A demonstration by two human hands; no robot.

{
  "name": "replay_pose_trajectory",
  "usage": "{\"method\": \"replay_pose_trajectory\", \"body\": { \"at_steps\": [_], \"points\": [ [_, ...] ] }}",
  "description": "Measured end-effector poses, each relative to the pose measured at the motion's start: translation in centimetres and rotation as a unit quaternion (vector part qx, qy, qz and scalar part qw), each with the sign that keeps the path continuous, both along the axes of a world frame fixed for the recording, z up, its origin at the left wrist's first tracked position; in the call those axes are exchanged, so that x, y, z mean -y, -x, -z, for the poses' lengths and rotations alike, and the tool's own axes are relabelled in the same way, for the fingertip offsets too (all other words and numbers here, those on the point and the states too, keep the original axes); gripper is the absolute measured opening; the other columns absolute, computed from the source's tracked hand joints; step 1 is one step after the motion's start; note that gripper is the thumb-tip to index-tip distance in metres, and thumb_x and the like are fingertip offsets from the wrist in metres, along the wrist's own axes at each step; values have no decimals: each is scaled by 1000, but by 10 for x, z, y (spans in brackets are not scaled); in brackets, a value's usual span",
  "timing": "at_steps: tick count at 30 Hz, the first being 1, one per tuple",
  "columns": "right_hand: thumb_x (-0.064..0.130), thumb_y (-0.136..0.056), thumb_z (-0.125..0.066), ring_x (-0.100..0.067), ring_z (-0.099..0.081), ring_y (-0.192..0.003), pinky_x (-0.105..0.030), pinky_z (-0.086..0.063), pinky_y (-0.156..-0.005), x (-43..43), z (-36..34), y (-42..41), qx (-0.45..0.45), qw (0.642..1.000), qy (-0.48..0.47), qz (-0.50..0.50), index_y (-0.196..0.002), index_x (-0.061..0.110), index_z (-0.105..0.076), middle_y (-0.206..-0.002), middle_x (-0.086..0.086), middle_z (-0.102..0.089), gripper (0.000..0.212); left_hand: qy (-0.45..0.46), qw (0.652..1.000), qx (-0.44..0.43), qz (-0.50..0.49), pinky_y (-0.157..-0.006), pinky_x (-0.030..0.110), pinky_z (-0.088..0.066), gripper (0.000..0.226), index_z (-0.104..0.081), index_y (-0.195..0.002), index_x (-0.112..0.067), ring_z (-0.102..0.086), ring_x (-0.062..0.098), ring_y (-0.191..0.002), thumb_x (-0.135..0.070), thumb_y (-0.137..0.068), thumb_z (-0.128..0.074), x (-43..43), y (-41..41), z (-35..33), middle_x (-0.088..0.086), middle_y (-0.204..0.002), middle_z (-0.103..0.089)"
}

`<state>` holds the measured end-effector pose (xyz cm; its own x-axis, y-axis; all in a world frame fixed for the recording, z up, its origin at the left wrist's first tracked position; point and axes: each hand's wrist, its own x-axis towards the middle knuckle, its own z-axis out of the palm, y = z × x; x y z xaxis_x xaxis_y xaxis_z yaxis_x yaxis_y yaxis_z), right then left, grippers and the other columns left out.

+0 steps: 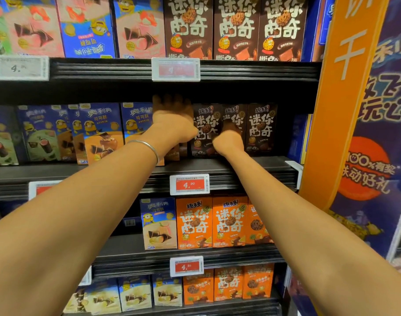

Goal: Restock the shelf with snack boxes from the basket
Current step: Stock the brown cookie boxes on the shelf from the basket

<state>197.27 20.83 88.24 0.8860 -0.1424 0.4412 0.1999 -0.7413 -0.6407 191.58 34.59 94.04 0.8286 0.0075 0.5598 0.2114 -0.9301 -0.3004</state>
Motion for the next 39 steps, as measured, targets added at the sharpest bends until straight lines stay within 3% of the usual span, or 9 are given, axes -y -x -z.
{"method": "replay_pose_trajectory", "body": {
  "at_steps": [9,12,15,20,23,26,29,33,39],
  "points": [
    [22,-97,-62,-37,-63,-110,-40,-52,-87,-1,-1,3,-5,1000,-16,4,-122,3,-56,-116,-17,-64,32,26,999,3,30,-130,58,-11,81,-23,-166,-19,-16,39,-160,-52,-98,-54,-1,8,-5,11,-174,-19],
    [28,-93,-64,-34,-64,-97,-34,-47,-73,2,0,8,-4,998,-55,9,-97,9,-59,-97,-10,-60,20,20,996,45,71,-131,57,-3,85,-20,-167,-16,-11,37,-162,-57,-99,-52,-2,14,-5,11,-176,-15],
    [32,-88,-67,-27,-61,-83,-33,-45,-66,6,3,22,45,992,-120,-1,-80,16,-49,-88,-3,-60,25,41,984,92,149,-132,52,-11,80,-32,-163,-17,-24,36,-158,-59,-98,-54,-2,28,2,13,-170,-32],
    [44,-94,-64,-18,-60,-112,-34,-54,-91,12,16,70,106,965,-218,-99,-131,12,-54,-127,-7,-61,50,108,956,139,236,-132,53,-7,70,-43,-158,-18,-48,31,-145,-59,-102,-50,-3,71,31,10,-150,-57],
    [38,-96,-65,4,-61,-106,-10,-49,-84,15,32,118,145,937,-271,-166,-133,18,-58,-125,5,-63,42,210,919,175,285,-132,52,-2,65,-51,-153,-15,-44,26,-150,-53,-101,-53,-11,108,66,6,-152,-58],
    [32,-96,-66,1,-64,-109,-24,-55,-94,14,62,164,145,913,-314,-216,-127,19,-62,-119,5,-68,33,329,873,187,309,-132,46,-11,57,-58,-145,-13,-49,25,-146,-47,-100,-58,-22,152,116,3,-147,-61],
    [31,-94,-66,-13,-67,-114,-42,-55,-98,10,111,200,87,892,-345,-280,-117,24,-65,-118,0,-72,24,420,837,156,315,-122,42,-39,53,-61,-143,-12,-55,20,-141,-42,-99,-60,-36,196,180,2,-144,-63],
    [40,-88,-68,-21,-71,-108,-37,-61,-85,-4,199,234,-118,857,-387,-319,-104,34,-71,-114,-2,-75,17,563,786,80,242,-110,22,-43,43,-65,-137,-18,-60,5,-132,-41,-101,-60,-57,252,282,-10,-137,-67],
    [18,-100,-60,-42,-62,-114,-50,-54,-90,-32,357,269,-410,823,-284,-272,-107,17,-66,-119,-22,-67,9,764,645,28,-20,-104,36,-52,15,-71,-110,-13,-70,28,-115,-19,-108,-57,-90,308,434,14,-115,-77]
  ]
}}
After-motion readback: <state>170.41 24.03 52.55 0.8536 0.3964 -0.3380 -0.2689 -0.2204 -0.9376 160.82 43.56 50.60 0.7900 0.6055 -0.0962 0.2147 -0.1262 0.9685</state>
